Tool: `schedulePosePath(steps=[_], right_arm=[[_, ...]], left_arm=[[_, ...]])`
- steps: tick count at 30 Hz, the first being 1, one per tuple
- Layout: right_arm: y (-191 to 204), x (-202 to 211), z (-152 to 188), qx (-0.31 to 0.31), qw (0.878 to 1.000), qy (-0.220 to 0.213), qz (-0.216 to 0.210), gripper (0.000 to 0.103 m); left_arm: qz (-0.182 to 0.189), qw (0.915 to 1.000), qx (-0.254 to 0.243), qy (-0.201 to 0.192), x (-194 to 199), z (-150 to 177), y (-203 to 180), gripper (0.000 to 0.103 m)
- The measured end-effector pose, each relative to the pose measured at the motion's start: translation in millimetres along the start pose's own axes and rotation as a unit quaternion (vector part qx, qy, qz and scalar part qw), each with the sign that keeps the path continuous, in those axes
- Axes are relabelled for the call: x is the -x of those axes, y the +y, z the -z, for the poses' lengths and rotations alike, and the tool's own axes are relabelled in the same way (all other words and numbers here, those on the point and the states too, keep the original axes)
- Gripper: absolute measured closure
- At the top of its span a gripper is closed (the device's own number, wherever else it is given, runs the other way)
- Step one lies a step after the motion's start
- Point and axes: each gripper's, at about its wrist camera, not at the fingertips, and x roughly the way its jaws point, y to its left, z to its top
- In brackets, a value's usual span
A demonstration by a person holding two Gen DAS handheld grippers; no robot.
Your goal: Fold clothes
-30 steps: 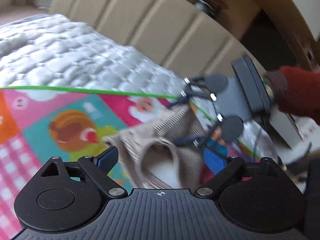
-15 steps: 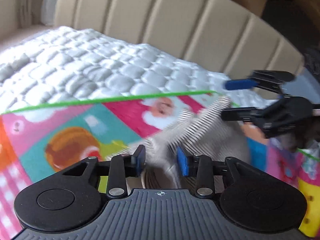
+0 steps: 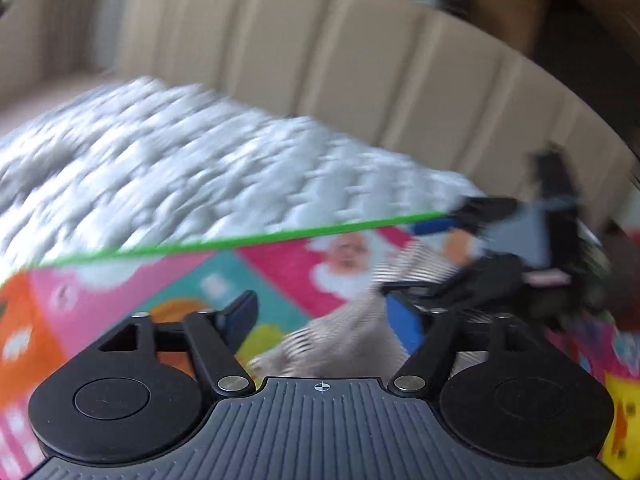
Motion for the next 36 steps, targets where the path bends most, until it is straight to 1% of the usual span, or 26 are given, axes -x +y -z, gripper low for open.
schedulePosePath(steps=[1,2,3,4,5,6,7,9,11,12,14,17,18,19,20,21,22,23,24,25,26,28,30,31,34,36], right_arm=[[-1.0,-1.7,-0.8,-0.005,1.0,0.002,-0.001,0.015],[-2.0,-3.4,-1.7,-0.011,1.0,0.004,-0.002,0.015],[-2.9,-5.2,-2.5,-0.016,1.0,0.005,-0.004,0.015],[-3.9,-6.9,-3.4,-0.022,1.0,0.007,-0.005,0.015],[-4.9,-8.6,-4.2,-0.027,1.0,0.009,-0.006,0.015],[-10.4,-0.6,-3.3,-0.045,0.999,0.009,-0.013,0.015],[-18.2,14.1,1.0,-0.074,0.997,0.014,-0.028,0.015],[-32.3,42.3,15.5,-0.139,0.987,0.038,-0.065,0.015],[-40.9,62.2,39.7,-0.205,0.969,0.077,-0.111,0.014],[-41.5,68.5,54.9,-0.234,0.958,0.101,-0.132,0.014],[-39.0,71.0,83.1,-0.284,0.936,0.14,-0.157,0.014],[-37.7,55.9,112.1,-0.379,0.89,0.162,-0.195,0.014],[-38.0,50.5,114.8,-0.398,0.879,0.165,-0.203,0.014],[-38.7,45.0,113.7,-0.411,0.872,0.166,-0.208,0.016],[-39.4,39.6,112.6,-0.423,0.865,0.167,-0.213,0.026],[-40.0,34.2,111.4,-0.435,0.858,0.167,-0.217,0.04],[-40.7,28.8,110.3,-0.447,0.85,0.168,-0.222,0.044],[-41.3,23.4,109.2,-0.459,0.842,0.168,-0.227,0.045],[-43.1,20.6,104.7,-0.459,0.844,0.168,-0.223,0.045],[-45.5,19.5,98.1,-0.452,0.85,0.166,-0.213,0.046],[-48.8,18.9,89.5,-0.439,0.861,0.159,-0.201,0.047],[-57.7,17.6,69.6,-0.402,0.891,0.13,-0.169,0.048],[-65.2,15.6,48.6,-0.364,0.916,0.099,-0.137,0.05],[-68.2,12.4,39.4,-0.347,0.925,0.088,-0.125,0.049],[-67.8,-1.6,23.6,-0.311,0.942,0.068,-0.103,0.048],[-64.4,-3.5,21.3,-0.288,0.952,0.051,-0.091,0.046]], left_arm=[[0.012,0.9993,-0.034,0.008,-6.6,-3.0,-14.4,0.015],[0.024,0.9973,-0.068,0.016,-13.4,-5.9,-28.6,0.015],[0.017,0.9952,-0.091,0.033,-26.3,-5.7,-36.5,0.015],[0.009,0.9923,-0.114,0.049,-39.3,-5.4,-44.2,0.019],[-0.005,0.9902,-0.123,0.066,-54.0,-4.1,-45.8,0.023],[-0.012,0.9897,-0.119,0.079,-65.6,-2.3,-42.6,0.03],[-0.019,0.9891,-0.113,0.092,-77.0,-0.5,-39.4,0.027],[-0.009,0.9912,-0.095,0.092,-82.9,1.0,-30.7,0.026],[0.0,0.9926,-0.083,0.089,-85.1,3.6,-22.0,0.024],[0.003,0.9928,-0.081,0.089,-86.7,4.4,-19.8,0.022],[0.008,0.9932,-0.071,0.092,-92.1,4.8,-14.9,0.02],[0.014,0.9935,-0.062,0.095,-93.6,3.8,-9.8,0.017],[0.016,0.9935,-0.059,0.096,-94.1,3.5,-8.1,0.016],[0.019,0.9936,-0.054,0.098,-94.4,3.6,-6.2,0.016],[0.021,0.9936,-0.048,0.1,-94.7,3.8,-4.3,0.015],[0.024,0.9935,-0.043,0.103,-95.1,3.9,-2.3,0.013],[0.028,0.9934,-0.032,0.107,-95.6,4.2,1.4,0.012],[0.034,0.9929,-0.02,0.113,-95.1,5.2,5.7,0.012],[0.039,0.9922,-0.008,0.118,-94.6,6.2,10.2,0.012],[0.046,0.9911,0.007,0.125,-94.1,7.7,16.4,0.012],[0.054,0.9894,0.027,0.132,-91.8,10.4,23.5,0.012],[0.063,0.9871,0.054,0.137,-86.8,16.5,33.4,0.012],[0.067,0.9859,0.064,0.139,-82.4,21.9,33.8,0.012],[0.069,0.9851,0.067,0.142,-80.9,23.9,30.2,0.012],[0.084,0.9818,0.076,0.152,-82.9,29.6,9.7,0.011],[0.103,0.979,0.066,0.163,-84.4,36.8,-9.3,0.01]])
